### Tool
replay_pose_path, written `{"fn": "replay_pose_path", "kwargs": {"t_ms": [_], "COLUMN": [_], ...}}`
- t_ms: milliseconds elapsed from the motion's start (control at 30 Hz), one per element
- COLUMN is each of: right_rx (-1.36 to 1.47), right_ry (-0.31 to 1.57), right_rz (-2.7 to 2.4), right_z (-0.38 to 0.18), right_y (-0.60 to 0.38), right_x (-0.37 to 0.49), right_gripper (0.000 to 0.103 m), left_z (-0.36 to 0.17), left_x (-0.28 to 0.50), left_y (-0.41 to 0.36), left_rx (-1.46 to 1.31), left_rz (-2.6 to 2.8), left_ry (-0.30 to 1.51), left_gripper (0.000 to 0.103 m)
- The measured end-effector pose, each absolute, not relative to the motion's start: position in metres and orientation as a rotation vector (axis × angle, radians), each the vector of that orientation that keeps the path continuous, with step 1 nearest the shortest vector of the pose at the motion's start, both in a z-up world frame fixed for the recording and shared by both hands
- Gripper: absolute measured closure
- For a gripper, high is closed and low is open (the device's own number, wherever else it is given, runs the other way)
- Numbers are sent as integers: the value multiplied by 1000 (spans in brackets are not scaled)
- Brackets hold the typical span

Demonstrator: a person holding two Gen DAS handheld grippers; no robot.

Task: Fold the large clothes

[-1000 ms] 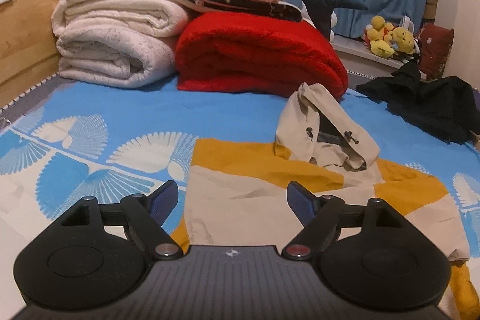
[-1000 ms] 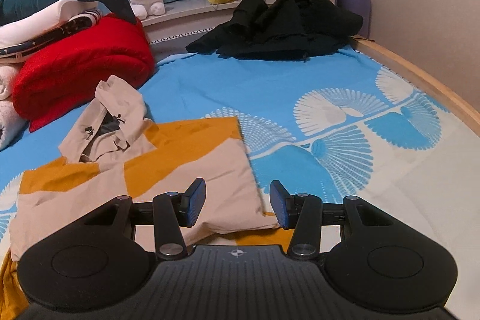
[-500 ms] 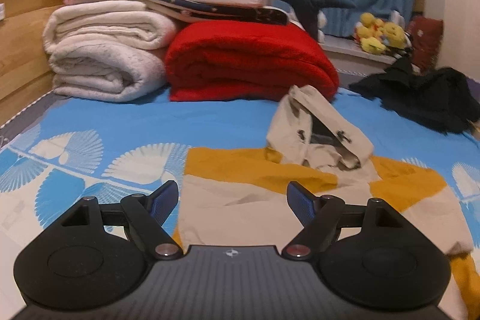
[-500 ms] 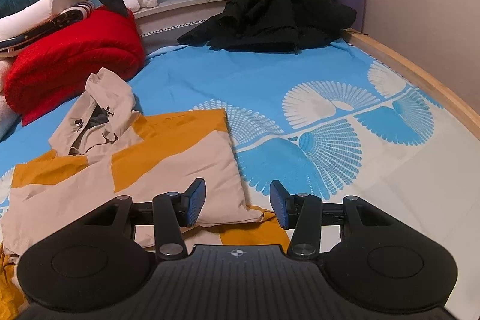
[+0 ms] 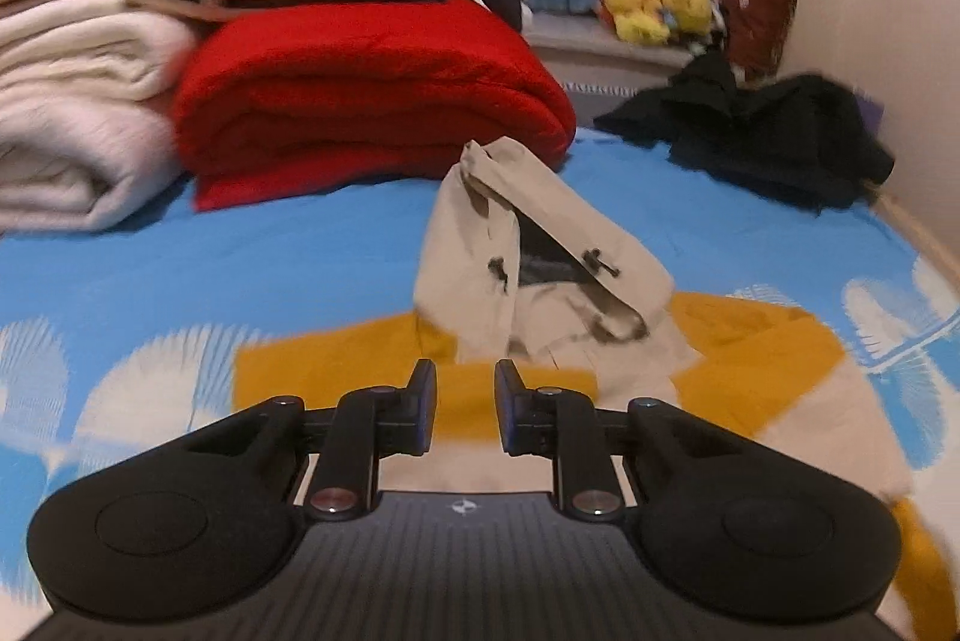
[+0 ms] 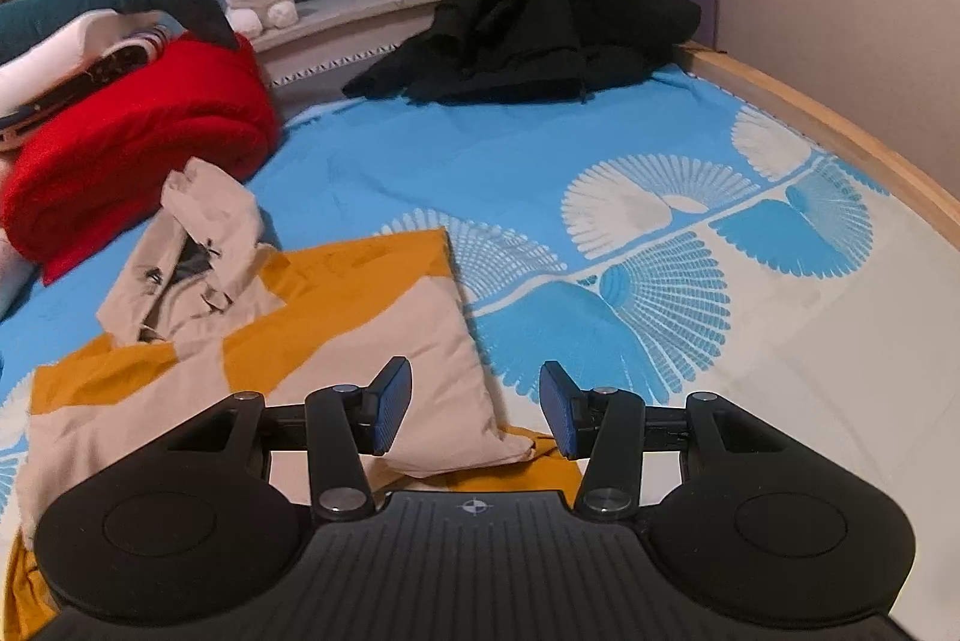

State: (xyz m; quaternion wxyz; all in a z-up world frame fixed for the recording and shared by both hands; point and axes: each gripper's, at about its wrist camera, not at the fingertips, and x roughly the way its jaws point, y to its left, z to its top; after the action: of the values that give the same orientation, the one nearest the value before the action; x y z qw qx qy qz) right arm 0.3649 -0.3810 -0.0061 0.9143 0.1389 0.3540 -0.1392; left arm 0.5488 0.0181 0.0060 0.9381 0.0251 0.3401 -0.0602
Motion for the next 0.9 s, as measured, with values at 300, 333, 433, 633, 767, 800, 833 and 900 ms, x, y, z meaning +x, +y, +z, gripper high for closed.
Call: {"fn": "replay_pose_path", "kwargs": {"t_ms": [300,333,433,633,767,800,833,900], "right_rx": [273,274,263,233,237,240,245,264], "right_ry": [785,794,818,858,850,852,855,854], "right_rz": [-297,-296,-288,-303,-312,-317,-317,-314], "right_z": [-28,-31,-39,-53,-52,-52,-52,-49], "right_y": [-383,-383,-383,-385,-388,-388,-389,-390], "right_x": [381,383,388,393,394,394,394,394], "right_gripper": [54,54,54,54,54,54,54,54], "left_z": [-43,-51,-74,-108,-113,-111,-104,-79], "left_x": [763,782,834,894,910,910,906,887], "left_y": [15,14,13,11,7,6,5,1], "left_rx": [-52,-54,-74,-89,-77,-74,-66,-55], "left_rz": [-101,-92,-33,51,10,-16,-36,-113], "left_ry": [818,825,840,857,870,879,864,811], "left_gripper": [66,63,39,35,92,102,102,103]}}
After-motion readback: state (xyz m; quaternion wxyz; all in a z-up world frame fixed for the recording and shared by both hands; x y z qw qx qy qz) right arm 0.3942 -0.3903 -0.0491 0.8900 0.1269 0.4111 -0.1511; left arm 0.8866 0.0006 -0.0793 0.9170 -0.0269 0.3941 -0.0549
